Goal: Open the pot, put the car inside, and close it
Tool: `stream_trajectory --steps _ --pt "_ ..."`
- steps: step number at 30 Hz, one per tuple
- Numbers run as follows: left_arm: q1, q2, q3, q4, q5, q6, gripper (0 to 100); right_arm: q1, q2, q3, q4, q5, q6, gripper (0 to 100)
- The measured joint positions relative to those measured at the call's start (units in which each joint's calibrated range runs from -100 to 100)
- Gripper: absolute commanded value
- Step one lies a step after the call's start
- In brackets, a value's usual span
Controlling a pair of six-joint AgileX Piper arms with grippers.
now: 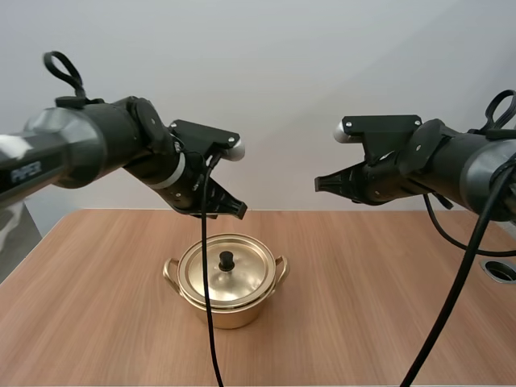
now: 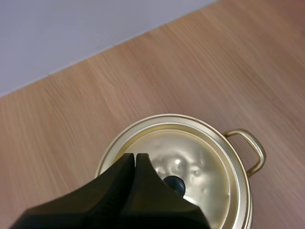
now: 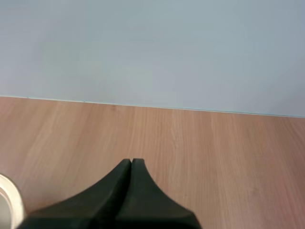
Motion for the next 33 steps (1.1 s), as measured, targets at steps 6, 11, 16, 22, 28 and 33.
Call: stream_trajectory --steps 6,11,16,22,28,33 --pt "0.0 -11.52 0.45 -0.4 -7.24 -2.08 0 0.0 -6.01 0.0 3.94 2.36 0.0 0" --pt "0.0 -21.07 3.67 0.71 -13.48 -7.43 0 0.19 -12.42 0.56 4.05 5.63 -0.85 0" --pt "0.0 -30.59 13.0 2.0 -26.37 -11.53 0 0.89 -19.99 3.47 4.05 8.27 -1.27 0" --pt "0.0 -42.08 24.78 2.61 -39.95 -15.25 0 0.89 -29.04 9.21 4.05 8.8 -2.28 0" --pt "0.0 -50.64 35.18 5.98 -43.69 -16.21 0 0.89 -34.93 16.12 2.53 7.03 -4.84 0" --pt "0.0 -51.17 36.49 6.02 -44.64 -16.16 0 0.89 -36.47 21.62 2.53 -2.88 -8.69 0"
